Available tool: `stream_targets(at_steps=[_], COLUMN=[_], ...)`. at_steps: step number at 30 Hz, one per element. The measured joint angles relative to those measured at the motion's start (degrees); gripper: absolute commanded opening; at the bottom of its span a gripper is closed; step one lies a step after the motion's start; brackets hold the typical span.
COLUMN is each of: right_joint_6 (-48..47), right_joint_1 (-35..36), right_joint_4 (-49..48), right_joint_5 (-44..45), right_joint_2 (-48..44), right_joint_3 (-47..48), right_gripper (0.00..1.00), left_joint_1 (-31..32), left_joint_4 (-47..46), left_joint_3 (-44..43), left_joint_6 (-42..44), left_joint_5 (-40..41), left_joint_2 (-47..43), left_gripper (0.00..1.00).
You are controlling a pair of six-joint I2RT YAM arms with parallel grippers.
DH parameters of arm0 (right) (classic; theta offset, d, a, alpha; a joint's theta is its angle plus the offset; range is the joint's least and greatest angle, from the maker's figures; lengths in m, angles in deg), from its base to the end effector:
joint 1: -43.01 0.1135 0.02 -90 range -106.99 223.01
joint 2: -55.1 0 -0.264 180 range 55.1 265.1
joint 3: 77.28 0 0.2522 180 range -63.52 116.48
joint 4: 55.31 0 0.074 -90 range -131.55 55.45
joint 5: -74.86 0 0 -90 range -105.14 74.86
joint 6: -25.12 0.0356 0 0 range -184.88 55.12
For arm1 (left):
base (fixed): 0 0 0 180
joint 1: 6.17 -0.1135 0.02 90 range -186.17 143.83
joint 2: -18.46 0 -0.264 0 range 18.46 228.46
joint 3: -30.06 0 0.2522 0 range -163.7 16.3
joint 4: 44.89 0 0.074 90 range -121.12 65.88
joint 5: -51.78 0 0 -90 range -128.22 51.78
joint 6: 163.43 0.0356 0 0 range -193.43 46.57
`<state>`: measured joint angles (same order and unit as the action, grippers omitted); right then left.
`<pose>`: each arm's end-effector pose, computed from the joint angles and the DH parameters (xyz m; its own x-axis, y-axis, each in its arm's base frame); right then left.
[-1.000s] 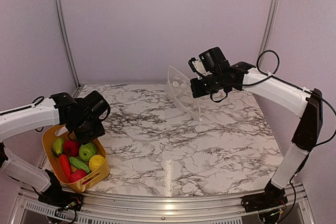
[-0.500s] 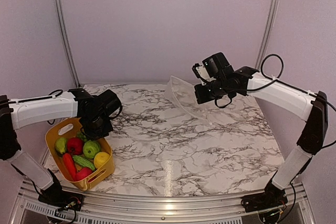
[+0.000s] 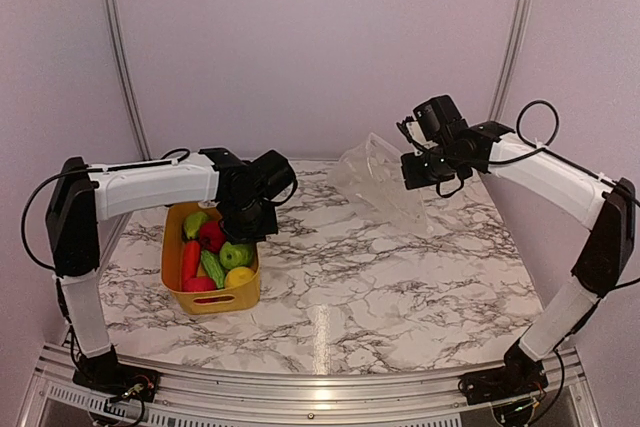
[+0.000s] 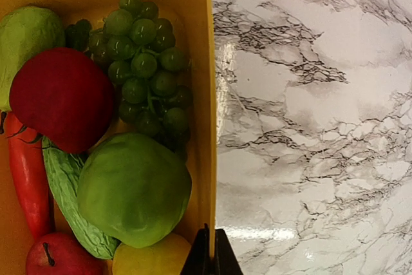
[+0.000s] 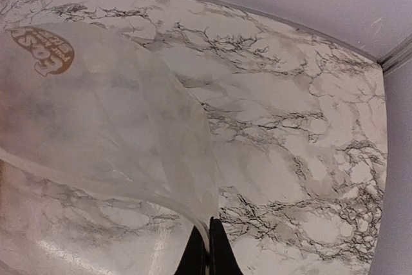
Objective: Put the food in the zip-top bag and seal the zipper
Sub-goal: Move the bin to the center of the board, then pick up the fake fruit from the bin.
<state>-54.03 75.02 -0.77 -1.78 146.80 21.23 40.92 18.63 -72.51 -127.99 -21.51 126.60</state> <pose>0.3023 0.1793 0.3269 -0.6885 -0.2144 -0.6928 -0.2590 0.9650 -0.0413 0.2742 -0.2800 0.2389 -0.8834 -0.1958 -0.4258 -0.1519 0.9791 -0.1350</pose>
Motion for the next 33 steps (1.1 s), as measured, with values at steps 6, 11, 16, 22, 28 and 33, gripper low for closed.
stream_targets(at_steps=[6,11,16,22,28,33], right_joint_6=[-0.42,-0.39,-0.44,-1.70,-3.43,-4.94], right_joint_1=[-3.45,-3.67,-3.69,-3.69,-3.69,-3.69], right_joint_4=[1.33,1.99,3.08,4.35,5.81,7.19], right_joint_5=[0.22,0.17,0.02,1.11,3.19,6.58], right_joint_2=[-1.86,-2.91,-2.91,-2.89,-2.86,-2.64], right_joint_3=[-0.28,-0.92,-1.14,-0.66,2.47,6.25], right_gripper=[0.00,0.00,0.00,0.00,0.00,0.00], left_joint_1=[3.98,5.81,6.62,6.64,6.64,5.95], left_joint_4=[-0.61,-1.09,-1.95,-3.23,-10.47,-19.58], left_joint_3=[-10.34,-18.21,-22.97,-22.51,-10.58,0.87], left_joint_6=[1.75,3.58,6.34,12.83,22.14,28.61], left_joint_5=[-2.29,-4.55,-5.75,-2.54,5.20,7.85], left_joint_2=[7.43,12.59,13.75,10.80,-5.03,-18.69], left_gripper=[0.00,0.41,0.60,0.76,0.99,0.99])
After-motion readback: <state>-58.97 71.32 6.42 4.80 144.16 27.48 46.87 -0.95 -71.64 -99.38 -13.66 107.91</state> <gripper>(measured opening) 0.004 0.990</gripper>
